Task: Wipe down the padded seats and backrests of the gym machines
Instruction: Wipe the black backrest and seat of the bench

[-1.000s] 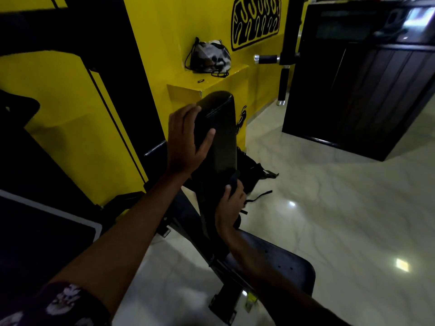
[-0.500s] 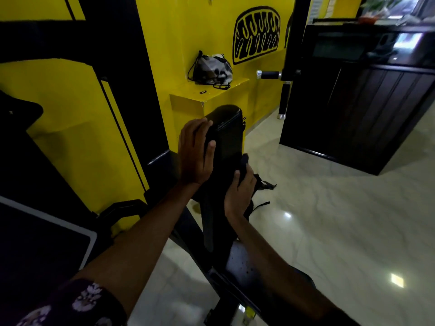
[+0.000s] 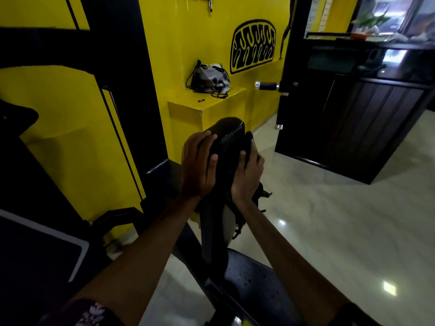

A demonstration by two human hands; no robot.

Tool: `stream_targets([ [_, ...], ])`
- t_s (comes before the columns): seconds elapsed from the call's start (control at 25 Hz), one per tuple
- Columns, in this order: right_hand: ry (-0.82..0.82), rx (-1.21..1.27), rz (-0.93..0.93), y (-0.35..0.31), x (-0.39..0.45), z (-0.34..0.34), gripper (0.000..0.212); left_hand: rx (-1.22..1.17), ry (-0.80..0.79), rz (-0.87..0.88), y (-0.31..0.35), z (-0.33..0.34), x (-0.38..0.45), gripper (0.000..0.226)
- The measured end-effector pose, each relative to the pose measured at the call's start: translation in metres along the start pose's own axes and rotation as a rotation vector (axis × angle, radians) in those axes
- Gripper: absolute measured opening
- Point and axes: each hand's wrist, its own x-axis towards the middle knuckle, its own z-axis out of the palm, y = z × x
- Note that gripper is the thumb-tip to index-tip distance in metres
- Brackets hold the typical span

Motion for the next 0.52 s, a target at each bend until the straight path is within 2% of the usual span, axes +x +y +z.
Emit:
stream_targets([
  [0.04, -0.002, -0.017, -0.062, -0.009, 0.0, -0.001, 0.066, 0.012, -0.001, -0.001, 0.0, -0.001, -0.001, 0.042],
  [0.12, -0.023, -0.055, -0.299, -0.017, -0.01, -0.006, 0.051, 0.031, -0.003, 0.0, 0.002, -0.001, -0.003, 0.041],
  [0.2, -0.077, -0.096, -0.459, -0.015, 0.0, -0.013, 0.047, 0.03, -0.003, -0.003, 0.003, -0.001, -0.002, 0.04],
  [0.24, -0.103, -0.116, -0.458, -0.015, 0.017, -0.016, 0.048, 0.029, 0.0, -0.009, 0.004, -0.001, -0.002, 0.04],
  [0.32, -0.154, -0.126, -0.34, -0.025, 0.052, -0.022, 0.05, 0.024, 0.006, -0.014, 0.005, 0.0, -0.002, 0.04],
  [0.36, -0.204, -0.148, -0.355, -0.031, 0.063, -0.026, 0.05, 0.024, 0.009, -0.017, 0.005, 0.0, -0.003, 0.04],
  [0.52, -0.425, -0.329, -0.844, -0.038, 0.077, -0.041, 0.042, 0.052, 0.01, -0.052, 0.009, -0.003, -0.002, 0.039],
])
